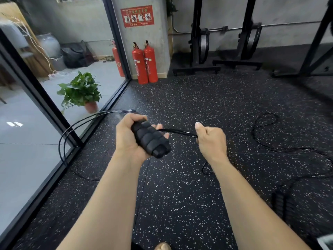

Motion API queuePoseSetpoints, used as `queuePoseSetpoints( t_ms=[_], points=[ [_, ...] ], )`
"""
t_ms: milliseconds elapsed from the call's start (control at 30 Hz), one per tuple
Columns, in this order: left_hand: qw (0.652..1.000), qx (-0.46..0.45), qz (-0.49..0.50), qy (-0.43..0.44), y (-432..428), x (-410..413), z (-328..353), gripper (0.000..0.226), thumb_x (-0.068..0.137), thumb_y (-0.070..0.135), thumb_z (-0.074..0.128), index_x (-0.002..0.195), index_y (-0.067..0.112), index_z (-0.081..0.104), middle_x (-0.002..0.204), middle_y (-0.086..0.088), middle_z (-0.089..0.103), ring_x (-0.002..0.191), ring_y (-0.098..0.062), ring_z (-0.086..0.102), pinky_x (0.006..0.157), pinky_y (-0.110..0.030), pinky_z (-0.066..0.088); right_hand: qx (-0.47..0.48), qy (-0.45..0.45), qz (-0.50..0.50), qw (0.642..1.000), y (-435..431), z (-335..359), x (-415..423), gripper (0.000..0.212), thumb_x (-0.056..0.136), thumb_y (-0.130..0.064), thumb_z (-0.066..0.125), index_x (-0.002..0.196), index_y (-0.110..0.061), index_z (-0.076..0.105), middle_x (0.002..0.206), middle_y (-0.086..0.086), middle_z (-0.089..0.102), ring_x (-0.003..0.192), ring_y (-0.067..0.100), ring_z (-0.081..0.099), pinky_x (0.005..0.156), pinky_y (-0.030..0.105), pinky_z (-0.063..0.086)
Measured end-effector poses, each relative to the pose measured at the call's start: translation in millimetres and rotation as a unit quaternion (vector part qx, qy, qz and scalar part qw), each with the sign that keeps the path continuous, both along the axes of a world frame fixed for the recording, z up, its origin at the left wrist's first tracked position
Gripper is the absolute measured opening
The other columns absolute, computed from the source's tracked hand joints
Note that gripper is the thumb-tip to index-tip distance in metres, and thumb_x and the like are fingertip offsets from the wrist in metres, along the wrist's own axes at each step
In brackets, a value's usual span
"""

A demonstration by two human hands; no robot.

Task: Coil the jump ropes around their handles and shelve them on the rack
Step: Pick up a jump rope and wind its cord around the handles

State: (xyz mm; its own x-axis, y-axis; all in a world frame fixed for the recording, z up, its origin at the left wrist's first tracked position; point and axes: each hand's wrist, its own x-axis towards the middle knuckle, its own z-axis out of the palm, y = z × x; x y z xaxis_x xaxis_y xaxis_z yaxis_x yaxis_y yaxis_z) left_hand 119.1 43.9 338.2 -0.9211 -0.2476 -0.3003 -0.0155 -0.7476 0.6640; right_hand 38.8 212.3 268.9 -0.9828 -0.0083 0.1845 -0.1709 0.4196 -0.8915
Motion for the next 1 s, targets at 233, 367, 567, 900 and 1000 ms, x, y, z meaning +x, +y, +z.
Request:
queuePoseSetpoints(
  t_ms=[233,367,567,900,1000],
  points=[
    [0.999,-0.002,-0.030,-0.018,49,-12,1,0.021,0.053,0.015,0.061,0.070,0.012,0.050,0.064,-0.003,0.050,0.058,-0.017,0.049,0.057,-0.025,0.052,-0.015,0.056,0.062,0.996,-20,-7,4,0.061,0.097,-0.041,0.049,0.044,-0.017,0.032,0.043,-0.006,0.033,0.048,0.021,0.031,0.051,0.036,0.028],
    [1.000,0.009,-0.010,-0.005,35,-16,-2,0.023,0.055,0.016,0.061,0.073,0.012,0.048,0.072,-0.003,0.046,0.057,-0.017,0.045,0.057,-0.024,0.041,-0.022,-0.001,0.092,0.996,-8,-14,-1,0.064,0.096,-0.044,0.049,0.039,-0.019,0.034,0.041,-0.010,0.034,0.047,0.018,0.029,0.056,0.032,0.032],
    [1.000,0.016,0.001,-0.002,18,-13,-7,0.032,0.051,0.013,0.063,0.079,0.010,0.048,0.077,-0.004,0.048,0.061,-0.017,0.048,0.057,-0.027,0.045,0.059,-0.031,0.133,0.989,7,-9,15,0.063,0.096,-0.050,0.048,0.044,-0.017,0.038,0.036,-0.010,0.041,0.038,0.010,0.032,0.054,0.028,0.030],
    [0.991,-0.048,-0.122,-0.003,84,38,4,0.021,0.059,0.018,0.059,0.079,0.013,0.062,0.078,-0.004,0.066,0.067,-0.021,0.061,0.068,-0.032,0.055,0.110,-0.015,0.056,0.992,11,48,50,0.056,0.098,-0.032,0.045,0.043,-0.019,0.044,0.048,-0.005,0.045,0.061,0.025,0.046,0.058,0.032,0.031],
    [0.996,0.019,-0.087,0.030,80,45,18,0.020,0.062,0.016,0.058,0.081,0.011,0.058,0.086,-0.008,0.067,0.079,-0.025,0.067,0.095,-0.046,0.052,0.001,-0.107,0.135,0.985,30,73,64,0.043,0.098,-0.031,0.044,0.068,-0.015,0.070,0.067,-0.003,0.067,0.071,0.021,0.062,0.067,0.028,0.044]
  ],
)
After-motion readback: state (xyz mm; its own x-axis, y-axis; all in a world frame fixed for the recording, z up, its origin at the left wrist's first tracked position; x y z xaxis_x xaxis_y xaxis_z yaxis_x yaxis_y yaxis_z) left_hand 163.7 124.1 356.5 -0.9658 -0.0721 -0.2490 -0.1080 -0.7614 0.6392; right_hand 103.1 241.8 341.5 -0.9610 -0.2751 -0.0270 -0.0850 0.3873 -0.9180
